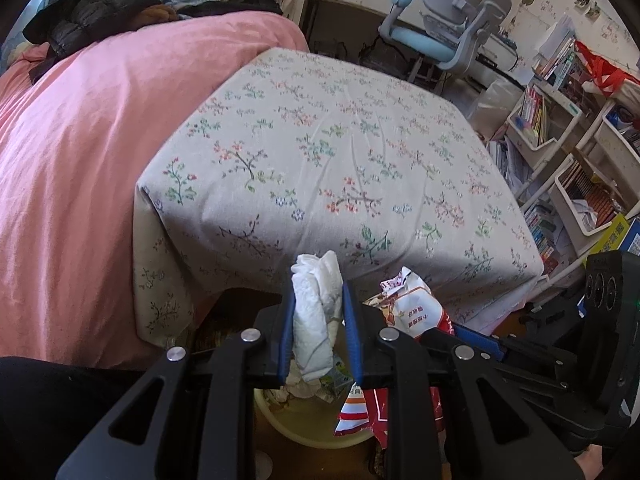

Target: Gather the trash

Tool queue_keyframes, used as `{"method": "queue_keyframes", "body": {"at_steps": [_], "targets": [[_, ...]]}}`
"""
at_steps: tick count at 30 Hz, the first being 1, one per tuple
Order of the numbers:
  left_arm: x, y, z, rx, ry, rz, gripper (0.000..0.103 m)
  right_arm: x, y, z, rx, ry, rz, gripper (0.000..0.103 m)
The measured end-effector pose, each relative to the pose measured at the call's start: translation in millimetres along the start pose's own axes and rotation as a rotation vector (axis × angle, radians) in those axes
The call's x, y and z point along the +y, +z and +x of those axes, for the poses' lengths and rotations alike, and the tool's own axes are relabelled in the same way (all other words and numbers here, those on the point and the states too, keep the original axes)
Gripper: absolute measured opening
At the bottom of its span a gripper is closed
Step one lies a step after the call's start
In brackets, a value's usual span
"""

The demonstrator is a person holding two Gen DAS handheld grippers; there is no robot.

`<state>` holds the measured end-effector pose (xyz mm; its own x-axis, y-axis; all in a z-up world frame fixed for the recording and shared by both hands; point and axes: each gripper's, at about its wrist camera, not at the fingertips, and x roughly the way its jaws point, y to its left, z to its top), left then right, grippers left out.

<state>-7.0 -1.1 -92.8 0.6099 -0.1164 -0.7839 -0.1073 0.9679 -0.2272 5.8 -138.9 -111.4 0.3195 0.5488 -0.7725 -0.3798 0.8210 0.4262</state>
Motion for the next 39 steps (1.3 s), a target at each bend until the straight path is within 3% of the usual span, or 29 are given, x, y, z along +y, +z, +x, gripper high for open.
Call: {"method": "queue_keyframes", "body": {"at_steps": [4, 8, 14, 23, 33, 39], "targets": [[-0.8, -2.2, 4.8, 0.033, 0.01, 0.001, 0.027, -4.8, 1.1, 2.8, 0.012, -0.014, 0.021, 0.03], [-0.8, -3.4, 2.7, 0.025, 0.024, 0.001, 0.049, -10.0, -0.2, 3.0, 0.014, -0.018, 0.045, 0.039], [-0.5, 0.1, -7.6, -0.041, 0.038, -0.006, 0.064, -9.9, 0.2, -3.9, -0.02, -0.059, 0.04, 0.051], [-11.0, 5.3, -36.0, -0.226, 0.111, 0.038, 0.082, -2.6, 5.6, -37.6, -0.209, -0.277, -0.006, 0.075], [-13.1, 9.7, -73.9, -0.374, 0.174, 0.045, 0.093, 25.8, 9.0, -85.4, -0.435, -0.409, -0.123, 0.084], [-23.0, 5.3, -107.8, -0.424, 0.157, 0.067, 0.095, 54.8, 3.9, -122.4, -0.543, -0.416, -0.19, 0.086]]}}
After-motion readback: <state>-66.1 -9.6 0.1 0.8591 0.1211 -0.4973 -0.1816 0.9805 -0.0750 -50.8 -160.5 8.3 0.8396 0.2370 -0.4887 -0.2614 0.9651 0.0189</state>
